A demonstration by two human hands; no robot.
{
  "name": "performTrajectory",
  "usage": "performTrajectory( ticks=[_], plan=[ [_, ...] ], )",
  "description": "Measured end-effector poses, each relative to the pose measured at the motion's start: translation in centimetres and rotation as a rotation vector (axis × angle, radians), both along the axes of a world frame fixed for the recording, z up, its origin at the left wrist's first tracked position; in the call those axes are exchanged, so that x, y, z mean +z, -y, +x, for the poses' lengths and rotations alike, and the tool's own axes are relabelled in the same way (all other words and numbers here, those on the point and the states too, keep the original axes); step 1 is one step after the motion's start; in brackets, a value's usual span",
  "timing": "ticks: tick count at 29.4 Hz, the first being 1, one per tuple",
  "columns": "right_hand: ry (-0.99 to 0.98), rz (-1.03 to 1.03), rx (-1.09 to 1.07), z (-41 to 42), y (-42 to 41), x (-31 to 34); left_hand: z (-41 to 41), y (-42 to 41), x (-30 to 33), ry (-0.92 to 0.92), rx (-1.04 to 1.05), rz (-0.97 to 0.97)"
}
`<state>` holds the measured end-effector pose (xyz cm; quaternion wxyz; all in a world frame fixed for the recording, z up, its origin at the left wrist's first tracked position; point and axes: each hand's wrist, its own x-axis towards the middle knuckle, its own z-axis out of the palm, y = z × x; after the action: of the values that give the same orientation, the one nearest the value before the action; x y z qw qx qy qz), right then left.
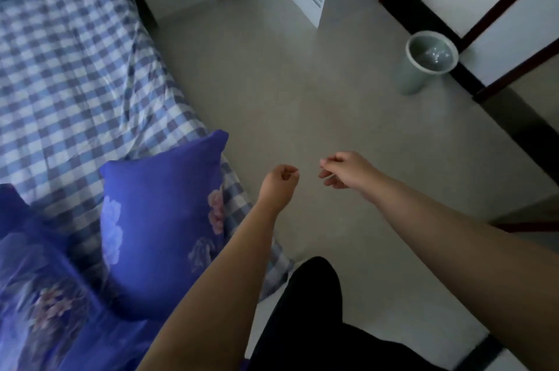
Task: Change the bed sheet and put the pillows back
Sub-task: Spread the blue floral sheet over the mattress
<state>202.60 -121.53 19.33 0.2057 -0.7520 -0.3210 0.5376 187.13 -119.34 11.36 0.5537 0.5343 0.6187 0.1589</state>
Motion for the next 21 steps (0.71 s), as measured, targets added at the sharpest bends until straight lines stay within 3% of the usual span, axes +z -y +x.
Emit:
performTrajectory(
  ticks=[5, 13, 21],
  plan=[
    [-0.094, 0.018, 0.061, 0.1, -10.9, 0.1, 0.1, -8.8, -0.2, -0.012, 0.115, 0.006],
    [-0.117, 0.025, 0.143, 0.0, -34.5, 1.6, -1.3, -30.4, 1.9, -0.052, 0.223, -0.025],
    [-0.188, 0.045, 0.306, -6.1, -56.0, 2.0, -6.7, -49.2, 4.1, -0.088, 0.379, -0.017]
  ],
)
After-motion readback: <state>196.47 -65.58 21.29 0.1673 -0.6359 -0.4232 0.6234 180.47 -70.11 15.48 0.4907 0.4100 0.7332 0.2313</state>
